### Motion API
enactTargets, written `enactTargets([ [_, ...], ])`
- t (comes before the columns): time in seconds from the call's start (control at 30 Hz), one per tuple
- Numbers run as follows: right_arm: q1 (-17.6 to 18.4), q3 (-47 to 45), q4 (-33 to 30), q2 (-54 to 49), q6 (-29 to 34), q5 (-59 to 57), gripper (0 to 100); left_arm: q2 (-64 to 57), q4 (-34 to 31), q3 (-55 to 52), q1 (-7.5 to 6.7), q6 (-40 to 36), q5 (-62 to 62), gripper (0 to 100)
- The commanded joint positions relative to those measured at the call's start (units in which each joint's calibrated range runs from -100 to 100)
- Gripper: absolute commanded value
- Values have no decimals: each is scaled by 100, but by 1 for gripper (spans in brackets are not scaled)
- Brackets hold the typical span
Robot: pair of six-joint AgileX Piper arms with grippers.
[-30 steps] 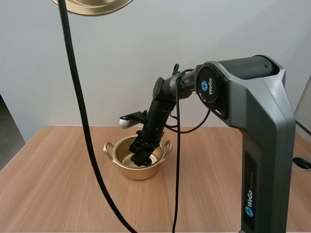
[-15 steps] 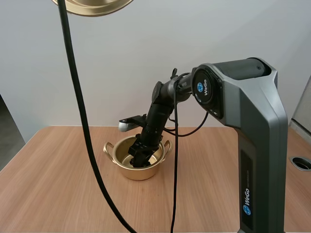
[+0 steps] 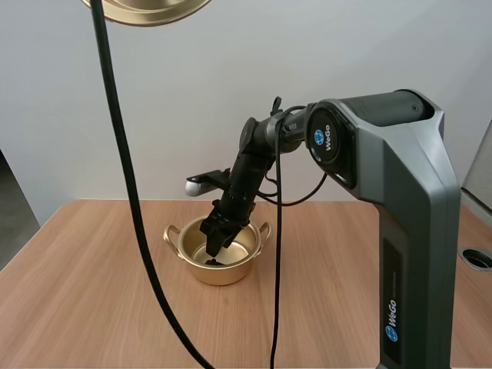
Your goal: Open the pot, put the car inside, and close it
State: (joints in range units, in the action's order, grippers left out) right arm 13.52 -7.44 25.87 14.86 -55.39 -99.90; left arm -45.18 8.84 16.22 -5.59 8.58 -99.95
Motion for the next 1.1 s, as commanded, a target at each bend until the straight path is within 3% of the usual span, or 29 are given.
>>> enactTargets([
  [0.0,-110,314,-32,-152,-1,-10,63,-4,1,0,1,7,-5,0],
  [0.2,-977,790,-47,-808,55,-10,46,67,1,0,1,7,-5,0],
  [0.3,-1539,792,237,-1123,67,-10,21,212,12,0,1,7,-5,0],
  [0.33,-1772,792,505,-1256,67,-10,4,301,52,-17,1,7,-5,0],
  [0.37,-1944,792,720,-1390,67,-10,0,378,95,-81,1,7,-5,0],
  [0.47,-2288,792,1020,-1732,53,-10,0,568,311,-383,1,49,-5,0],
  [0.57,-2411,792,1027,-2083,53,-10,0,770,442,-791,1,213,-5,0],
  [0.8,-2467,792,1070,-2863,53,37,0,1274,442,-1997,1,403,-5,0],
  [1.07,-2467,792,1915,-3431,65,40,0,1741,408,-3530,1,680,825,0],
])
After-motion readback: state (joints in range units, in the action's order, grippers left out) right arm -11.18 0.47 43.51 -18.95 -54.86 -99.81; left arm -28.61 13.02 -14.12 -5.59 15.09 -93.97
